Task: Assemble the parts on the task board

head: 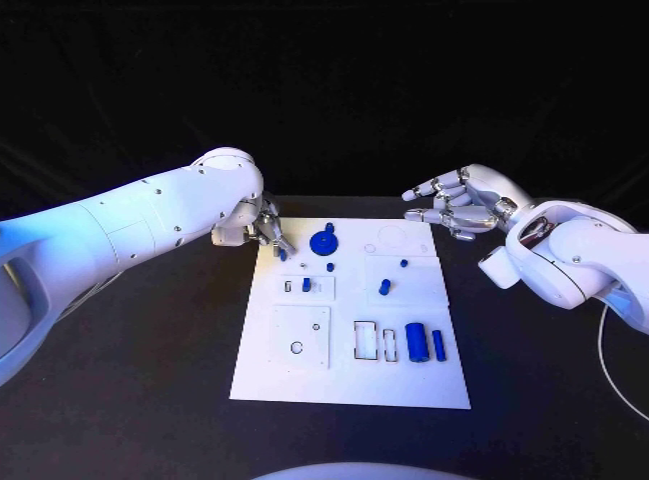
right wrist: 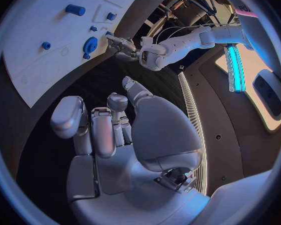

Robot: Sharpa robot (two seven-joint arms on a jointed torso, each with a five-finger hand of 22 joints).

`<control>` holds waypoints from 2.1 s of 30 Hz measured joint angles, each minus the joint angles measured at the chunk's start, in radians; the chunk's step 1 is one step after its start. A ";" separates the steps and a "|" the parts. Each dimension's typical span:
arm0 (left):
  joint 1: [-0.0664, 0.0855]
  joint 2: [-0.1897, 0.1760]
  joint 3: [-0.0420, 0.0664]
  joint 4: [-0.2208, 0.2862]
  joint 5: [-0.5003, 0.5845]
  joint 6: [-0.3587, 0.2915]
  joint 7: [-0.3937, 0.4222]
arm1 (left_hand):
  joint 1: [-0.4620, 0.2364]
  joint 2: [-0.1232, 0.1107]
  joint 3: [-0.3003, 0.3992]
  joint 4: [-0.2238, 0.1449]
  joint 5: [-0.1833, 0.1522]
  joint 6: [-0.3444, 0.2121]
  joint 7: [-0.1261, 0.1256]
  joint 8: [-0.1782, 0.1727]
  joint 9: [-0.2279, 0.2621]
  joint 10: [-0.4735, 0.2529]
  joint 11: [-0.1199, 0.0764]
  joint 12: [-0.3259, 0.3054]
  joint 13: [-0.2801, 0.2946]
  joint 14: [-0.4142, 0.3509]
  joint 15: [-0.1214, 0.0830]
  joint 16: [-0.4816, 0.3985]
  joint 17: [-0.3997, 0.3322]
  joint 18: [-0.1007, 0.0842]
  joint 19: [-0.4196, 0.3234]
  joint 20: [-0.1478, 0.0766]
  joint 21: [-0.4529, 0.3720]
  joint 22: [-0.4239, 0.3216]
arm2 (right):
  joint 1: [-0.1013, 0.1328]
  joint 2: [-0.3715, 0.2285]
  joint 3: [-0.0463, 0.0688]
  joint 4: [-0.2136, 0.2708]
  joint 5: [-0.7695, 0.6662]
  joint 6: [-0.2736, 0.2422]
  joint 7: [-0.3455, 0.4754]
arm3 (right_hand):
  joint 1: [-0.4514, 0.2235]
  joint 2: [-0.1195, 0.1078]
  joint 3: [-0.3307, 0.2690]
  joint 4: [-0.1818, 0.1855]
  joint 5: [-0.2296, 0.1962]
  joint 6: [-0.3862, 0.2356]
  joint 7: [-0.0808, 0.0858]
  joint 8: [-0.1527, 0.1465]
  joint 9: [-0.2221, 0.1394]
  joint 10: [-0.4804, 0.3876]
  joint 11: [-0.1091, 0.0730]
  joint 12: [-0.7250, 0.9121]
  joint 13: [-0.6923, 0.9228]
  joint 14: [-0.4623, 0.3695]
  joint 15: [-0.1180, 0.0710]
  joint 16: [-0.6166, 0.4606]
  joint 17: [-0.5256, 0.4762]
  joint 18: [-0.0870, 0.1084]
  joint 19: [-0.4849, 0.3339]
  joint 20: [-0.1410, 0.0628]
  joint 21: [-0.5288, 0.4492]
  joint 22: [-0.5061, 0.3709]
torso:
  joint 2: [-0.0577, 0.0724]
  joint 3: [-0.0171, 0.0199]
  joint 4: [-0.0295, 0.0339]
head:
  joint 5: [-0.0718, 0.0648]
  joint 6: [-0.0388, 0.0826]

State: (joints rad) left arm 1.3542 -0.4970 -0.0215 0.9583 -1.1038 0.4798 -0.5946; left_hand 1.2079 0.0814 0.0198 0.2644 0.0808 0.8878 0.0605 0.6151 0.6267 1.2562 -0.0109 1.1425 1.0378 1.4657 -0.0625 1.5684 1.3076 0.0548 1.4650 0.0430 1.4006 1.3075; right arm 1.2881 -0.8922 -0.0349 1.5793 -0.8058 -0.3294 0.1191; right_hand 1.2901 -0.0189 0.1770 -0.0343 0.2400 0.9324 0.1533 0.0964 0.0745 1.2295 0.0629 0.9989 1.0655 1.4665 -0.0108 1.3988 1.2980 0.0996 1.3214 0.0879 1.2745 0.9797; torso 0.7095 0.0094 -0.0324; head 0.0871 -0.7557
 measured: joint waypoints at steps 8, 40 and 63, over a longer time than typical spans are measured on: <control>-0.001 0.000 0.000 0.000 0.000 -0.001 0.002 | 0.078 0.027 0.044 -0.044 0.006 -0.010 -0.009 0.000 0.003 0.000 0.000 0.000 0.000 0.000 -0.007 0.000 0.000 0.000 0.000 0.000 0.000 0.000 | 0.000 0.000 0.000 0.000 0.000 0.001 0.000 | 0.000 0.000 0.000 0.000 0.000 0.000 0.000 0.000 0.000 0.000 0.000 0.000 0.000 0.000 0.000 0.000 0.000 0.000 0.000 0.000 0.000 0.000 | 0.000 0.0003 0.0004 | 0.000 -0.002; -0.009 -0.200 -0.001 0.326 0.022 -0.149 0.026 | 0.066 -0.107 0.423 -0.075 -0.018 -0.037 -0.001 0.022 0.037 0.007 -0.006 -0.010 -0.012 0.000 -0.014 0.000 0.000 0.000 0.000 -0.007 -0.004 0.000 | 0.000 -0.001 0.000 -0.007 0.001 0.004 -0.001 | -0.004 0.004 0.000 0.000 0.006 0.000 0.000 0.000 0.000 0.000 0.000 0.000 0.000 0.000 0.000 0.000 -0.002 0.000 -0.004 0.004 -0.004 -0.002 | -0.003 0.0014 0.0023 | 0.001 0.004; -0.098 -0.283 -0.003 0.454 0.006 -0.348 0.076 | 0.081 -0.150 0.435 -0.087 -0.021 -0.024 -0.004 0.023 0.039 0.029 -0.010 0.008 0.006 0.000 -0.014 0.000 0.000 0.000 0.000 -0.007 0.001 0.001 | -0.001 -0.001 -0.004 -0.017 0.003 0.006 -0.001 | -0.004 0.004 0.000 0.000 0.006 0.000 0.000 0.000 0.000 0.000 0.000 0.000 0.000 0.000 0.000 0.000 -0.003 0.000 -0.004 0.004 -0.004 -0.003 | -0.003 0.0009 0.0069 | 0.005 -0.006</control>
State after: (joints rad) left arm 1.2558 -0.7803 -0.0248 1.4121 -1.0981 0.1322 -0.5182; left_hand 1.2890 -0.0690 0.4548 0.1774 0.0602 0.8633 0.0569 0.6381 0.6653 1.2851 -0.0212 1.1502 1.0443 1.4655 -0.0766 1.5684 1.3081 0.0546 1.4650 0.0358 1.4021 1.3081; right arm 1.2869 -0.8931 -0.0388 1.5623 -0.8032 -0.3239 0.1181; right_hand 1.2858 -0.0145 0.1769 -0.0343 0.2460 0.9324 0.1533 0.0964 0.0746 1.2296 0.0631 0.9989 1.0655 1.4665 -0.0108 1.3988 1.2948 0.0995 1.3177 0.0915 1.2704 0.9767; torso 0.7061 0.0103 -0.0255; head 0.0926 -0.7612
